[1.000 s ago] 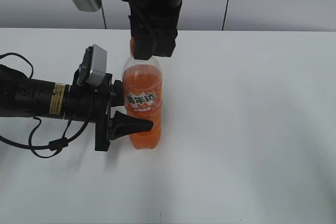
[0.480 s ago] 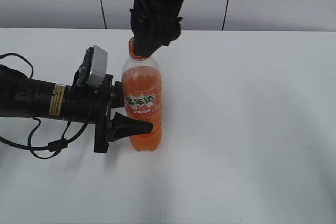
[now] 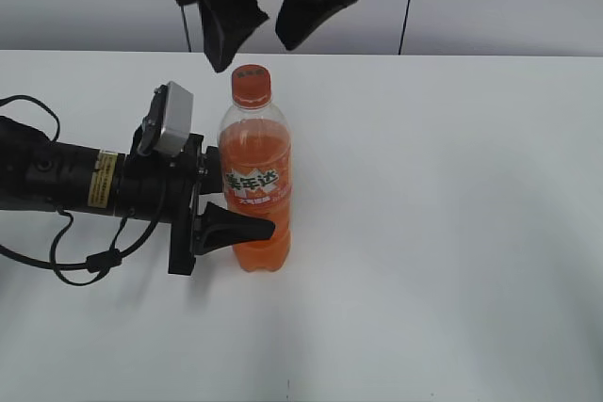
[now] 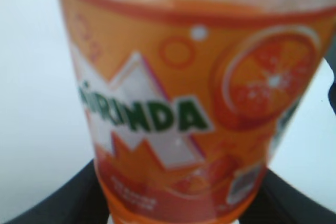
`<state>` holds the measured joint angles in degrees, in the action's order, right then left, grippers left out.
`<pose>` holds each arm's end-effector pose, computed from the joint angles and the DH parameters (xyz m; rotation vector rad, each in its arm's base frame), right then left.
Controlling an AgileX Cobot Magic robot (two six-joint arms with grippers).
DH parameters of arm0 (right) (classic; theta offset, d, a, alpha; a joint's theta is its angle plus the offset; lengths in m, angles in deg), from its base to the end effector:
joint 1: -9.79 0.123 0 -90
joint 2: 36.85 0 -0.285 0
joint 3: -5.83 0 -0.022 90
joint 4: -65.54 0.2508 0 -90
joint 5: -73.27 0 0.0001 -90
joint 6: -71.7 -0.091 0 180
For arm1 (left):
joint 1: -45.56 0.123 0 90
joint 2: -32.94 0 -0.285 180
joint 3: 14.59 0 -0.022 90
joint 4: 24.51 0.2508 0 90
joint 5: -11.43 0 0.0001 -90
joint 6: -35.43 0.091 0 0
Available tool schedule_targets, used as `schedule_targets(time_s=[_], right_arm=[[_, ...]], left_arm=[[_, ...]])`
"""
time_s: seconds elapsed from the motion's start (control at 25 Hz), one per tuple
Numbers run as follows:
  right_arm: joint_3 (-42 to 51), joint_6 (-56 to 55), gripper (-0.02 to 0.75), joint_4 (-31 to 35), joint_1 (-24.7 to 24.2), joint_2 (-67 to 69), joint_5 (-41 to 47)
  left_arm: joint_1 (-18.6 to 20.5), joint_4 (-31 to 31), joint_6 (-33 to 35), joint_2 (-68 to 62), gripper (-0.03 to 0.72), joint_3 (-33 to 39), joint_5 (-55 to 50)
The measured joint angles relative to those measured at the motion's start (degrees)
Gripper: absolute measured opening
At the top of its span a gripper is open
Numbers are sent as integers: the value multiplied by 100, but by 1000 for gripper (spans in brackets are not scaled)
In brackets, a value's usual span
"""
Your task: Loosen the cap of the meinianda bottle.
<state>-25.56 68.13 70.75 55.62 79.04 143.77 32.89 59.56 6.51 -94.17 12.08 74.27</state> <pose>0.2803 0.2997 0.3432 -0.9802 2.5797 0.3716 0.3027 -0.1506 0.1014 1.3947 1.5445 -0.9598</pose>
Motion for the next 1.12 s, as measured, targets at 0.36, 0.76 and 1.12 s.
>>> schedule_targets(time_s=[0.36,0.76,1.12], right_arm=[[0,-1383,532,-51,0,54,0],[0,-1403,532,-97,0,117,0],[7,-1403,532,41,0,309,0]], left_arm=[[0,10,-10,0,410,0,2],[0,12,-10,0,410,0,7],[0,16,-15,0,410,0,7]])
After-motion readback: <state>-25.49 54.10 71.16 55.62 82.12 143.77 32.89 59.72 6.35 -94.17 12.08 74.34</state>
